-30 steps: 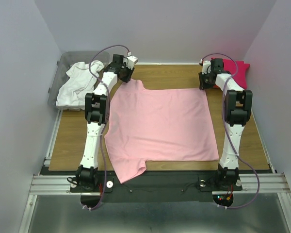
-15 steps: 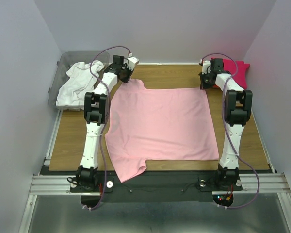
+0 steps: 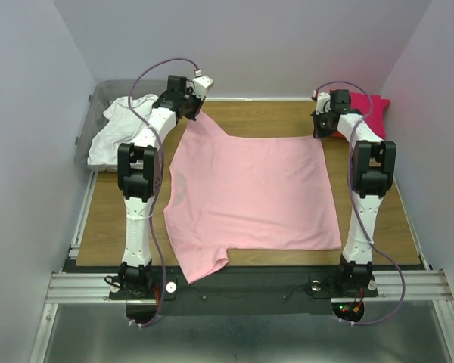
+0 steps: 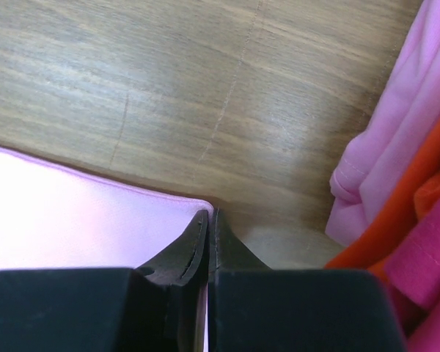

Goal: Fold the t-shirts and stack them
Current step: Fold the tshirt

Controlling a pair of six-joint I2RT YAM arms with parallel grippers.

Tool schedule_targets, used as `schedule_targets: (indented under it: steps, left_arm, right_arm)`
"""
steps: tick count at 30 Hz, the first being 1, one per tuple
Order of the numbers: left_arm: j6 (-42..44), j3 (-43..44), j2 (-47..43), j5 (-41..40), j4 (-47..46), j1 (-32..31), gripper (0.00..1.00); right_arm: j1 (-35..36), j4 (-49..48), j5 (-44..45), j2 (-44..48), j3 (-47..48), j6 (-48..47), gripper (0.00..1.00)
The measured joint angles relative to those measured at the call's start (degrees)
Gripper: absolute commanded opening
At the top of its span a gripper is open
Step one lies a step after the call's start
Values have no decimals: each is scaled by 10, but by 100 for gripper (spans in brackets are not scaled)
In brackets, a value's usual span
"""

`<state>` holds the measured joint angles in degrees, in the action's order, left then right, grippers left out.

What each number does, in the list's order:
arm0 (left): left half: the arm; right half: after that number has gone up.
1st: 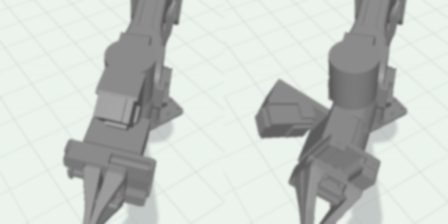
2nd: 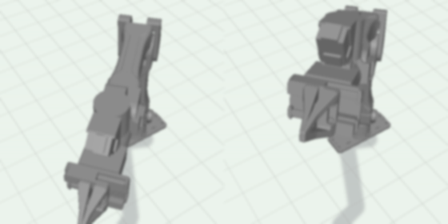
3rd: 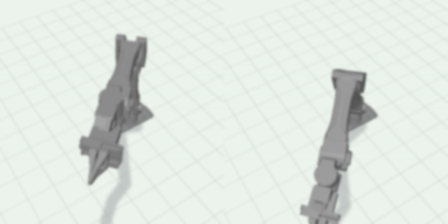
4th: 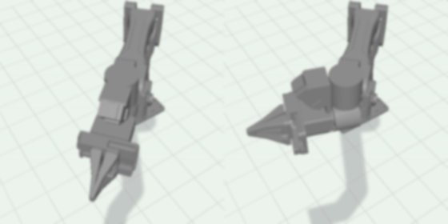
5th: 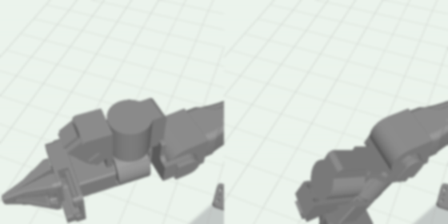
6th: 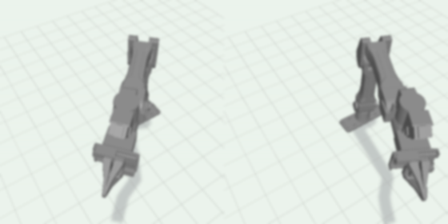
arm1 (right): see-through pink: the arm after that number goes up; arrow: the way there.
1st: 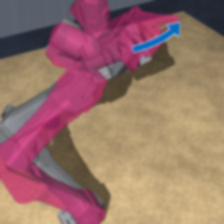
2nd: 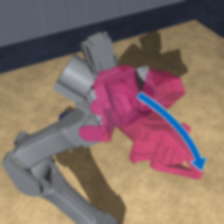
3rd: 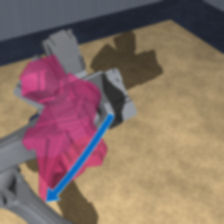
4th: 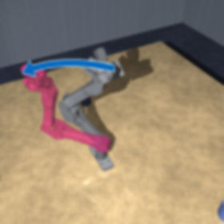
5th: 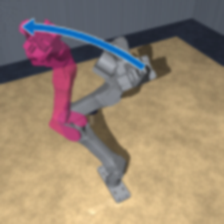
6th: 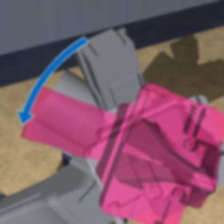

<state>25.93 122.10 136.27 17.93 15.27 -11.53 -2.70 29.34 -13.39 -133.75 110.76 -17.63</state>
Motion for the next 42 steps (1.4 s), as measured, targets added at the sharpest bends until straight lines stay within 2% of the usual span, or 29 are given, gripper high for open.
schedule_targets:
  steps: [12, 26, 33, 42]
  left_arm:
    - [39, -133, -127, 8, -18, 0, 0]
    - [65, -308, -294, 25, -16, 0, 0]
    - [72, -385, -379, 32, -7, -2, 0]
    - [72, -541, -479, 28, 7, -33, 0]
  right_arm:
    - [-7, 2, -11, 83, -49, -26, 1]
    - [-11, 2, -39, 172, -151, -64, 1]
    - [-12, 2, -58, 231, -215, -96, 1]
    - [-12, 2, -76, 282, -314, -155, 2]
